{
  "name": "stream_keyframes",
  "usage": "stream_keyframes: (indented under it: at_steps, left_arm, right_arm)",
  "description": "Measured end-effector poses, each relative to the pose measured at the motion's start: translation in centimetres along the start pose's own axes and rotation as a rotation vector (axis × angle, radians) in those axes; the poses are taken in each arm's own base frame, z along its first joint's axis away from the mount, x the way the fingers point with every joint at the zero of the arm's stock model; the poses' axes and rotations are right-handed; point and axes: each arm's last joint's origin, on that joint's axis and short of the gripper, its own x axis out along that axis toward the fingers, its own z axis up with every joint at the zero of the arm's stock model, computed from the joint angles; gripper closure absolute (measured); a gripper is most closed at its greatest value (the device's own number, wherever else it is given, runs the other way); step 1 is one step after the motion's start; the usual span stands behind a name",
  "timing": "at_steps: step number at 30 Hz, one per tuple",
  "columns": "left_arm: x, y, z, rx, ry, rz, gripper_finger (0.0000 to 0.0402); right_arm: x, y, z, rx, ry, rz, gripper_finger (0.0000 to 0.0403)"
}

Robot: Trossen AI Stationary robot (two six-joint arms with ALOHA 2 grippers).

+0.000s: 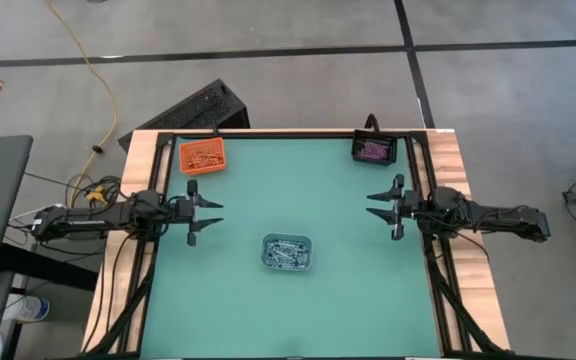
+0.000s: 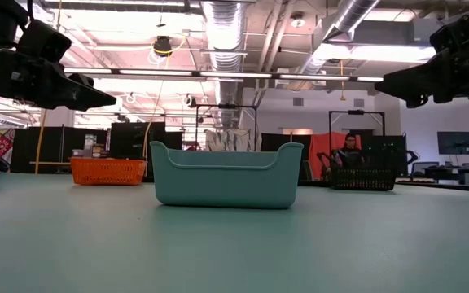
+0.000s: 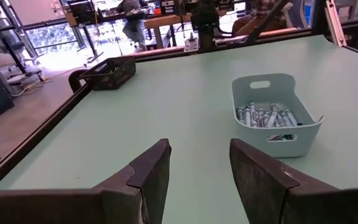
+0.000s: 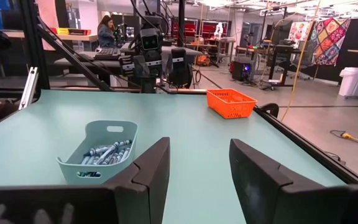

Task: Sort crayons
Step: Return to Home Position

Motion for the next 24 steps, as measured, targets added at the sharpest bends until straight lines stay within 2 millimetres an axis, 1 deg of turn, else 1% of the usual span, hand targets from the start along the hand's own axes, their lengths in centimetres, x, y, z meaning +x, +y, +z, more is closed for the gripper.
stream_keyframes:
  at_steps: [24]
  left_arm:
    - [0.00,0.00,-0.01,0.000,0.000,0.000,0.0244]
  right_arm:
    - [0.00,0.00,0.00,0.000,0.000,0.000,0.0230]
